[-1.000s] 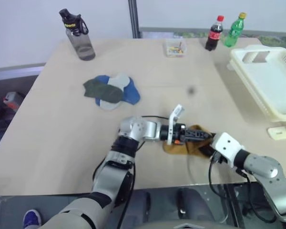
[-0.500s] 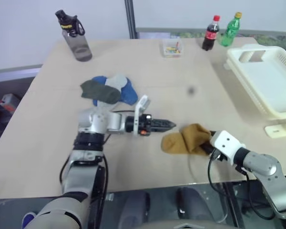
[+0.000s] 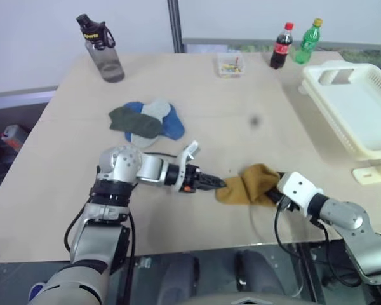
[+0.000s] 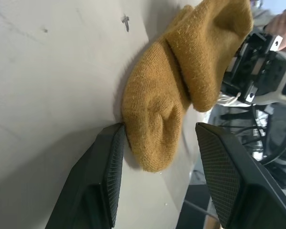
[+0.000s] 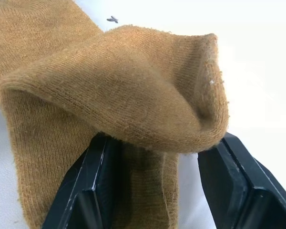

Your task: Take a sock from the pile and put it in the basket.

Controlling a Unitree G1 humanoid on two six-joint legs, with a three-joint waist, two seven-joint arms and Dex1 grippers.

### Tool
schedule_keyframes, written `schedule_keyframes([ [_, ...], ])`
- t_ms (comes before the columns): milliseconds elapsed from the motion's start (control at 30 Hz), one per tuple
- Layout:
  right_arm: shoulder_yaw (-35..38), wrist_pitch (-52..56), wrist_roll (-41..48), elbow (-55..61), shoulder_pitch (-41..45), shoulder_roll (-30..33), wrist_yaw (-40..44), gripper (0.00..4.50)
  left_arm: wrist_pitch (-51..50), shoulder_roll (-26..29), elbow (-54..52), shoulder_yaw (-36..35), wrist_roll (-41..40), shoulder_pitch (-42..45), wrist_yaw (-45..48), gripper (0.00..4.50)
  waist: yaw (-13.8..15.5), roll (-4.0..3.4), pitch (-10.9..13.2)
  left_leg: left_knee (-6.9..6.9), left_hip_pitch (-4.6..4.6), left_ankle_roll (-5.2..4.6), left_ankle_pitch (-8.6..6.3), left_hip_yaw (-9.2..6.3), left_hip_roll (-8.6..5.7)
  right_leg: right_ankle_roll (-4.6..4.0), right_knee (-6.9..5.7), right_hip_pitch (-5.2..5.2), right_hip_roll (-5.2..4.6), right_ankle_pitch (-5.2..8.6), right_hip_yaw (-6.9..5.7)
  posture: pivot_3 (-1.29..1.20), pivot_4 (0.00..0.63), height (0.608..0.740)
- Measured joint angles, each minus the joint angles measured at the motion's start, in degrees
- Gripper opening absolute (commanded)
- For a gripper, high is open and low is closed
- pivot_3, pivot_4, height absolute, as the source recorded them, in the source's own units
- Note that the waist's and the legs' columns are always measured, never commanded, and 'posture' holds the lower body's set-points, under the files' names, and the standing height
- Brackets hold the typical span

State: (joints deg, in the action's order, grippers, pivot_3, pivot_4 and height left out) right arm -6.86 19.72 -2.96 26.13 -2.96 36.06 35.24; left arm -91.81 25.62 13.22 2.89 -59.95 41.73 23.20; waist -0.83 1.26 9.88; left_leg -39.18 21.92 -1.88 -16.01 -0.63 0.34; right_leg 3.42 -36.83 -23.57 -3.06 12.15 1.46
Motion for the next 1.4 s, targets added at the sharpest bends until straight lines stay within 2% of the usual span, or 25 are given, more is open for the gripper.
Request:
schedule_keyframes([
  [133, 0.06, 0.15, 0.12, 0.38, -0.4, 0.0, 0.02, 2.6, -0.22, 5.45, -0.05, 3.2, -3.28, 1.45, -0.5, 2.53, -0.03, 0.0, 0.0, 0.03, -0.01, 0.0, 0.0, 0.0, 0.0, -0.01, 0.0, -0.01, 0.03, 0.01, 0.0, 0.0, 0.15, 0.74],
  [267, 0.08, 0.39, 0.11, 0.39, -0.42, -0.31, 0.01, 2.6, -0.11, 5.31, 0.1, 4.36, -4.48, 1.71, -1.52, 2.53, 0.08, 0.03, -0.03, 0.03, -0.01, 0.0, 0.0, 0.02, -0.02, 0.0, 0.02, 0.01, -0.01, 0.01, 0.01, 0.0, 0.15, 0.74],
  [367, 0.09, 0.75, 0.1, 0.42, -0.49, -0.39, 0.01, 2.6, -0.09, 1.51, 1.96, 3.59, -4.89, 1.93, -3.11, 2.53, 0.26, 0.06, -0.16, 0.03, -0.01, 0.0, 0.0, 0.01, -0.05, 0.0, 0.02, 0.03, -0.01, 0.01, -0.01, 0.0, 0.15, 0.74],
  [533, 0.06, 1.28, 0.15, 1.1, -0.66, -0.53, -0.05, 2.6, -0.28, -8.45, 6.48, -0.21, -5.36, 0.99, -6.06, 2.53, 0.41, 0.14, -0.2, 0.01, 0.06, 0.0, 0.0, 0.0, -0.08, 0.01, 0.05, 0.0, -0.03, 0.01, -0.02, 0.0, 0.15, 0.74],
  [633, 0.05, 1.35, 0.28, 1.46, -1.02, -0.6, -0.04, 2.6, -0.45, -10.38, 7.82, -1.82, -5.42, 0.7, -6.47, 2.53, 0.05, 0.13, -0.19, 0.06, 0.05, 0.0, 0.0, 0.0, -0.06, -0.01, 0.04, -0.02, 0.01, 0.01, -0.01, 0.0, 0.15, 0.74],
  [733, 0.19, 1.79, 0.46, 1.78, -1.17, -0.59, -0.04, 2.6, -0.53, -13.0, 10.03, -7.58, -5.98, 1.17, -7.03, 2.53, 0.16, 0.14, -0.19, 0.05, 0.05, 0.0, 0.0, -0.01, -0.07, 0.0, 0.04, -0.01, 0.0, 0.01, -0.04, 0.0, 0.15, 0.74],
  [833, 0.39, 2.46, 0.71, 2.09, -1.22, -0.54, 0.04, 2.6, -0.51, -14.32, 9.59, -9.45, -5.86, 1.86, -6.48, 2.53, 0.2, 0.15, -0.18, 0.04, 0.07, 0.0, 0.0, 0.0, -0.09, 0.0, 0.06, -0.01, -0.02, 0.01, -0.03, 0.0, 0.15, 0.74],
  [967, 0.46, 2.59, 0.98, 2.29, -1.36, -0.42, 0.15, 2.6, 0.21, -14.77, 5.48, -9.17, -4.39, 2.19, -3.0, 2.53, 0.18, 0.15, -0.18, 0.06, 0.07, 0.01, 0.0, -0.01, -0.09, 0.0, 0.07, -0.02, -0.02, 0.01, -0.03, 0.0, 0.15, 0.74],
  [1133, 0.57, 2.63, 0.98, 2.57, -1.63, -0.3, 0.15, 2.6, 1.58, -15.37, 5.37, -9.09, -2.95, 2.99, 0.94, 2.53, 0.21, 0.15, -0.18, 0.05, 0.07, 0.01, 0.0, 0.0, -0.09, 0.0, 0.08, -0.01, -0.02, 0.01, -0.03, 0.0, 0.15, 0.74],
  [1400, 0.84, 2.94, 0.98, 3.35, -2.35, -0.17, 0.17, 2.6, 8.9, -21.8, 7.5, -3.9, 2.91, 4.63, 9.73, 2.53, 0.3, 0.16, -0.18, 0.05, 0.11, 0.0, 0.0, 0.01, -0.1, 0.0, 0.12, -0.01, -0.01, 0.01, -0.05, 0.0, 0.15, 0.74],
])
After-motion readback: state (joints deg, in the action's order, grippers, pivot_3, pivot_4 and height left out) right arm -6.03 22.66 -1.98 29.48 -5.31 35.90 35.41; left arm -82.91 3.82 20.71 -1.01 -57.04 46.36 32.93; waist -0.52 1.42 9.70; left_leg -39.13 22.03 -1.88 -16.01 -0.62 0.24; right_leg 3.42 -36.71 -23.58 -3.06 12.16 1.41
